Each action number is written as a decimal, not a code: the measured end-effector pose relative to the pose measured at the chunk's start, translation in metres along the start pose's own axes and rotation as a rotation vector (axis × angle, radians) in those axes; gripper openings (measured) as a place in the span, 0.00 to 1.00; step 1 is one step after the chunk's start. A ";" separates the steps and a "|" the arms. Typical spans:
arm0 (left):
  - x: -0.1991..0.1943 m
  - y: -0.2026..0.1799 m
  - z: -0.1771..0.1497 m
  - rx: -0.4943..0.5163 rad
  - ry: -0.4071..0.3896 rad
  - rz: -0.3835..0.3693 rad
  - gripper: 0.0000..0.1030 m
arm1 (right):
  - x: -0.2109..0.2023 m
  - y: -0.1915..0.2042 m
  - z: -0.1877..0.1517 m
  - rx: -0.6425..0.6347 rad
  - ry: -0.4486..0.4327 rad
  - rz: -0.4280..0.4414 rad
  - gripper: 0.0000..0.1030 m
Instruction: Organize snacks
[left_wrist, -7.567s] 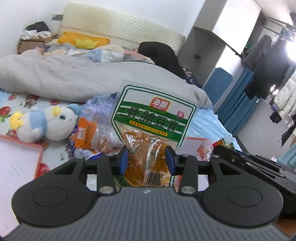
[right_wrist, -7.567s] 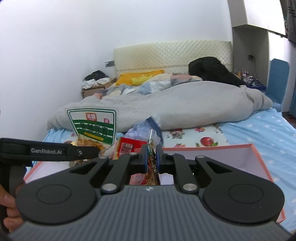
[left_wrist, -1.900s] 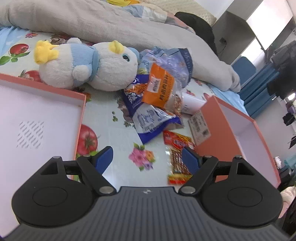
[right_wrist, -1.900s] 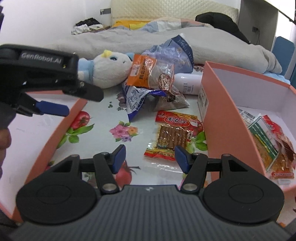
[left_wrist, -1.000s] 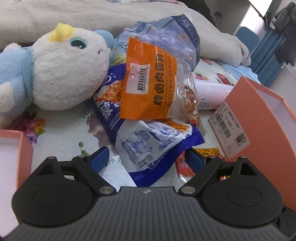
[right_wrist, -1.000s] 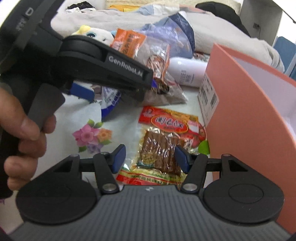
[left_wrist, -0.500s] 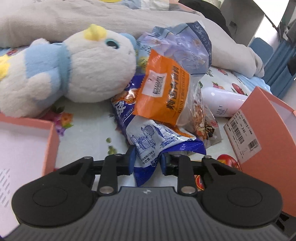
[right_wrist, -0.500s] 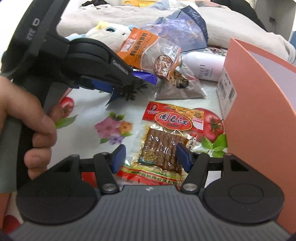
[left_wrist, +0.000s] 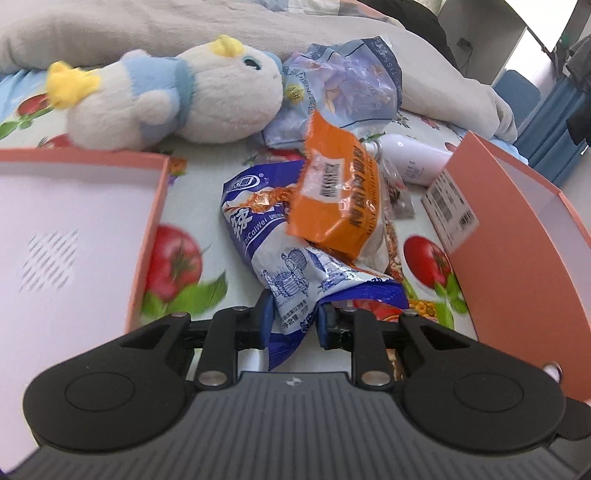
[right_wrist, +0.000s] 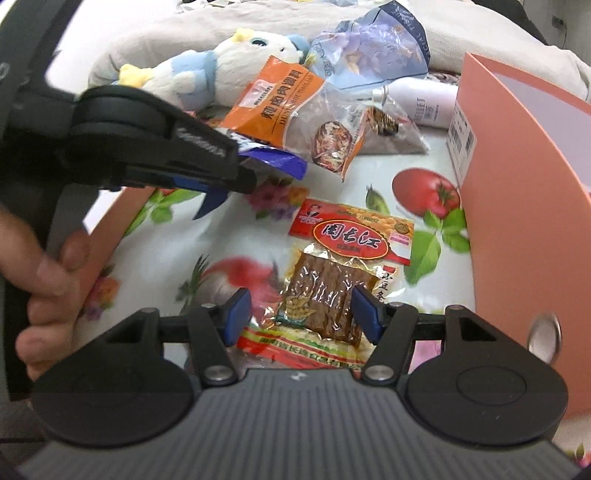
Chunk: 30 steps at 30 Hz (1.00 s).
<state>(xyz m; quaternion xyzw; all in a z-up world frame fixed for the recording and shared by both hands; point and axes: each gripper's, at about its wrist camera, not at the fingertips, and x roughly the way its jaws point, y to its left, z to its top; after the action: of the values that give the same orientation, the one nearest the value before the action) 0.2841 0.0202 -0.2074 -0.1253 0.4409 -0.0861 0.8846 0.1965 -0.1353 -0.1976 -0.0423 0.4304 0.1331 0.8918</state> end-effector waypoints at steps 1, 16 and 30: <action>-0.006 0.001 -0.005 -0.002 0.002 0.000 0.26 | -0.004 0.001 -0.004 -0.001 0.002 0.004 0.61; -0.082 0.008 -0.067 -0.037 0.048 0.014 0.30 | -0.045 -0.001 -0.033 0.012 -0.007 0.017 0.59; -0.097 0.023 -0.047 -0.261 0.017 -0.079 0.89 | -0.042 -0.010 -0.027 0.168 -0.018 -0.030 0.81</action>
<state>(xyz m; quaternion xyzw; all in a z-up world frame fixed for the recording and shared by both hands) 0.1895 0.0605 -0.1681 -0.2559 0.4504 -0.0637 0.8530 0.1540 -0.1584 -0.1826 0.0275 0.4315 0.0834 0.8979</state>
